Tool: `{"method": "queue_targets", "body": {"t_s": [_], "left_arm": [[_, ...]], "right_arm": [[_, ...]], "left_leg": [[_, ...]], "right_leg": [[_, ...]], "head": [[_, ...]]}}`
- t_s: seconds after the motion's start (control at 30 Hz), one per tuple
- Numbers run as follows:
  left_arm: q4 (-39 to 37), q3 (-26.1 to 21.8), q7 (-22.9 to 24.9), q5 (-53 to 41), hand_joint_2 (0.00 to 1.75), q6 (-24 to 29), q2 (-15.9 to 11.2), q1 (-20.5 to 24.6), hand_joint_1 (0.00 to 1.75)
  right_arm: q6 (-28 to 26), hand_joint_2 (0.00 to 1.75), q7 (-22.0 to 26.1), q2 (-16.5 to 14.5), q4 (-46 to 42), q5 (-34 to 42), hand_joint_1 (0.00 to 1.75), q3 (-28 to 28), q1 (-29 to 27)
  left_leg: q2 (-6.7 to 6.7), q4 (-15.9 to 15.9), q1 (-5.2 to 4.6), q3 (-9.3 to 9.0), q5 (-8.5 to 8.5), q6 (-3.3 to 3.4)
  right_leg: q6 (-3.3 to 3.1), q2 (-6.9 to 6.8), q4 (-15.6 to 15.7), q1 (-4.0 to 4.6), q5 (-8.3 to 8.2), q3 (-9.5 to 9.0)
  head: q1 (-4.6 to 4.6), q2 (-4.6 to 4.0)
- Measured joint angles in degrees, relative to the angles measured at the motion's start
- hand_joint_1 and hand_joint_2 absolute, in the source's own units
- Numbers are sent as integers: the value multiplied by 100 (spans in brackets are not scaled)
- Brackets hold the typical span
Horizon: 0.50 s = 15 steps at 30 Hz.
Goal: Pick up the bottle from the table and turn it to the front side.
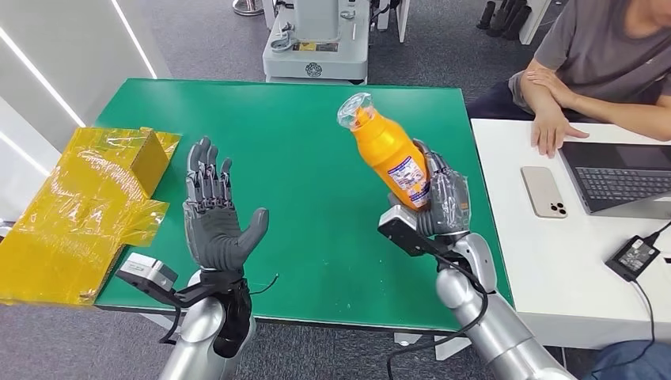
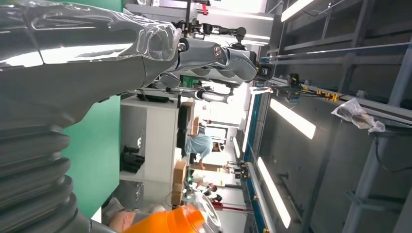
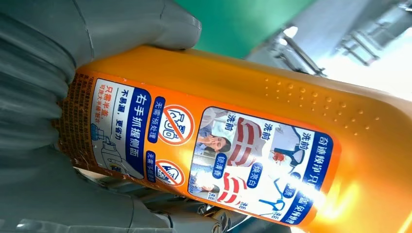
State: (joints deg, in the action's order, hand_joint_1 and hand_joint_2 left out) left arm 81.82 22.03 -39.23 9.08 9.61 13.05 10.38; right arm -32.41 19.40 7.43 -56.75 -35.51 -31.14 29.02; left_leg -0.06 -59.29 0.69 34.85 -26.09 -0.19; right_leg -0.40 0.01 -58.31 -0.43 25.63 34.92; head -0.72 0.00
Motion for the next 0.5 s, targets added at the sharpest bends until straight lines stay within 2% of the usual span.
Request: {"method": "queue_targets", "body": {"t_s": [0.2, 0.5], "left_arm": [[-156, 5, 203, 97, 175, -374, 2, 120, 0], [-352, 12, 208, 107, 175, -435, 2, 193, 0]], "right_arm": [[-234, 175, 668, -112, -236, -66, 175, -25, -228], [-251, 175, 747, -159, -344, -62, 175, -49, -325]], "left_leg": [[2, 1, 0, 1, 0, 0], [2, 0, -1, 3, 0, 0]], "right_leg": [[0, 2, -1, 0, 0, 2], [0, 2, 0, -1, 0, 3]], "head": [[-2, 0], [-1, 0]]}}
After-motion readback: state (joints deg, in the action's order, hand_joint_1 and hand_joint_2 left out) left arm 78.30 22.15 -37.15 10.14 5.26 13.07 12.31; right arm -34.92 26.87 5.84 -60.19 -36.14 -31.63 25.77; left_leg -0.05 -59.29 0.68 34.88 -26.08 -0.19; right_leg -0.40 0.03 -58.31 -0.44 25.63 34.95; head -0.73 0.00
